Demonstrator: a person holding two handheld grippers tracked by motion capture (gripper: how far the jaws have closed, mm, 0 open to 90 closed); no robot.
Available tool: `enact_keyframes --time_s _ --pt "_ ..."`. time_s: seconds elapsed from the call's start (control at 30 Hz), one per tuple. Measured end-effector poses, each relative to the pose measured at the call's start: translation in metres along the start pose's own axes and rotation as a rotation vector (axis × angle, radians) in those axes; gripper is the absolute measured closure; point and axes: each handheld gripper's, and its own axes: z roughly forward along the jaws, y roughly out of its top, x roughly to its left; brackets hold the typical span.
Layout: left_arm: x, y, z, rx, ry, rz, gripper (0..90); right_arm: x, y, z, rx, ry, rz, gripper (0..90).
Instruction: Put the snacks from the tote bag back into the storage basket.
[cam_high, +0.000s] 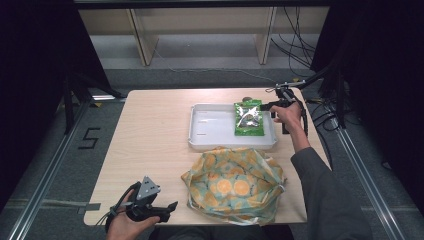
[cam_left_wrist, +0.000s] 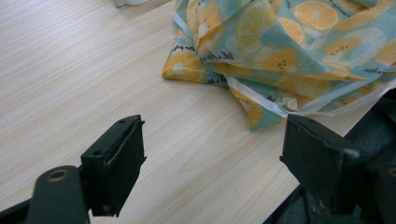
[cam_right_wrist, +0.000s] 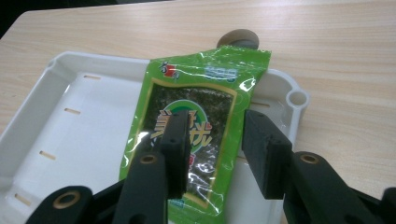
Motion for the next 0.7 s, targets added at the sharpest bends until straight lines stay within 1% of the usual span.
enact_keyframes --time_s 0.03,0.07,0.1,0.13,0.17,0.2,0.23,0.27,0.3,0.33,0.37,0.4,0.43,0.47,0.5,0.53,0.57,0.6,0.67,0.7 --pt "0.000 0.000 0.001 -0.011 -0.001 -0.009 20.2 -0.002 0.001 -0.002 0.008 -0.008 -0.039 62.3" --pt "0.000 0.000 0.000 -0.004 0.001 -0.006 20.2 0.000 -0.001 -0.003 -0.017 0.010 -0.029 61.5" --pt "0.000 0.000 0.000 -0.004 0.002 -0.007 20.2 0.000 -0.001 -0.003 -0.017 0.010 -0.029 61.5" --pt "0.000 0.000 0.000 -0.004 0.001 -0.005 20.2 0.002 -0.001 -0.008 0.012 0.013 -0.012 61.5" --pt "0.000 0.000 0.000 -0.004 0.001 -0.005 20.2 0.002 -0.001 -0.008 0.012 0.013 -0.012 61.5" --pt "0.000 0.000 0.001 -0.011 0.000 -0.006 20.2 -0.001 -0.002 -0.008 -0.013 -0.001 -0.077 61.2" --pt "0.000 0.000 0.001 -0.012 0.000 -0.006 20.2 -0.002 -0.001 -0.011 0.006 0.018 -0.087 61.1" --pt "0.000 0.000 0.001 -0.011 -0.001 -0.007 20.2 0.002 -0.003 -0.014 0.013 -0.003 -0.074 60.7" --pt "0.000 0.000 0.001 -0.011 0.000 -0.008 20.2 0.002 -0.003 -0.014 0.013 -0.003 -0.074 60.7" --pt "0.000 0.000 0.001 -0.011 0.000 -0.008 20.3 0.000 -0.004 -0.012 -0.025 0.043 -0.096 60.5" --pt "0.000 0.000 0.001 -0.011 0.000 -0.009 20.2 0.000 -0.004 -0.014 -0.011 0.064 -0.097 60.2" --pt "0.000 0.000 0.001 -0.012 0.000 -0.010 20.2 0.000 -0.006 -0.012 -0.058 0.035 -0.123 60.2" --pt "0.000 0.000 0.001 -0.013 0.000 -0.010 20.3 0.002 -0.006 -0.015 -0.038 0.053 -0.104 60.2" --pt "0.000 0.000 0.001 -0.013 0.001 -0.009 20.2 0.005 -0.007 -0.017 -0.051 0.051 -0.109 59.7" --pt "0.000 0.000 0.001 -0.013 0.001 -0.011 20.2 0.004 -0.007 -0.020 -0.031 0.085 -0.124 59.7" --pt "0.000 0.000 0.001 -0.012 0.002 -0.010 20.2 0.005 -0.008 -0.022 -0.024 0.082 -0.128 59.4" --pt "0.000 0.000 0.001 -0.012 0.002 -0.009 20.3 0.007 -0.008 -0.024 -0.022 0.063 -0.135 59.2" --pt "0.000 0.000 0.001 -0.012 0.002 -0.009 20.2 0.007 -0.009 -0.026 -0.028 0.060 -0.143 58.9" --pt "0.001 0.000 0.001 -0.014 0.004 -0.008 20.3 0.009 -0.011 -0.029 -0.024 0.072 -0.148 58.1" --pt "-0.001 -0.001 0.001 -0.013 0.003 -0.036 20.2 0.010 -0.012 -0.032 -0.020 0.068 -0.150 57.8"
